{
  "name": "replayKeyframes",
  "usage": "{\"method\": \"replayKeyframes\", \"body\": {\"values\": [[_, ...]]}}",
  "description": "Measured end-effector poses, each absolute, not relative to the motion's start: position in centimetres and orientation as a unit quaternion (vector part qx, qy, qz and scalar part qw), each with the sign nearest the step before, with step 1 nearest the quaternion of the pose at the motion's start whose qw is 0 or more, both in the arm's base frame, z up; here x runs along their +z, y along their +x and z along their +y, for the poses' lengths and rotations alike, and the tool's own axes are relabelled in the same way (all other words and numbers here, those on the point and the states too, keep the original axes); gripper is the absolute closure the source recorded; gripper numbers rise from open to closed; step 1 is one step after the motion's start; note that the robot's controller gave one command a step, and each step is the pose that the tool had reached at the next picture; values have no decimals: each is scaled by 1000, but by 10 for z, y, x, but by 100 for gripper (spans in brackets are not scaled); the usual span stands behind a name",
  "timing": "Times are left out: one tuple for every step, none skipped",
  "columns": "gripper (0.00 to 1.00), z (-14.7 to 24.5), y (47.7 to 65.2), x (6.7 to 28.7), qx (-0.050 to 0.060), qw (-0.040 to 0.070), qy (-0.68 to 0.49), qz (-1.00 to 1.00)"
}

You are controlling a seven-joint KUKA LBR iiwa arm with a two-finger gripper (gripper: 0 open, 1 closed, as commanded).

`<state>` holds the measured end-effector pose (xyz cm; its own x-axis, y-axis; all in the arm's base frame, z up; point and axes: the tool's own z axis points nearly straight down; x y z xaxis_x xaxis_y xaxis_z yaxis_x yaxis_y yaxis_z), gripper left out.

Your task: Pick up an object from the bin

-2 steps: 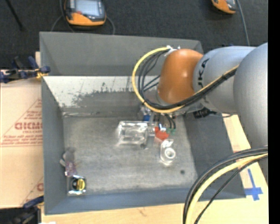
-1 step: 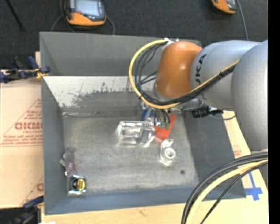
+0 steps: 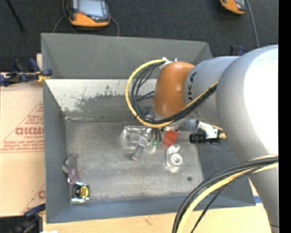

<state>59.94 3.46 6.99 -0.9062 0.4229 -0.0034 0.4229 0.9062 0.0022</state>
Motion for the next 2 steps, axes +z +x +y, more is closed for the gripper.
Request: {"method": "replayKeyframes", "body": {"values": [[0, 33, 601, 71, 0, 3, 215, 977], [100, 33, 602, 72, 0, 4, 214, 977]]}}
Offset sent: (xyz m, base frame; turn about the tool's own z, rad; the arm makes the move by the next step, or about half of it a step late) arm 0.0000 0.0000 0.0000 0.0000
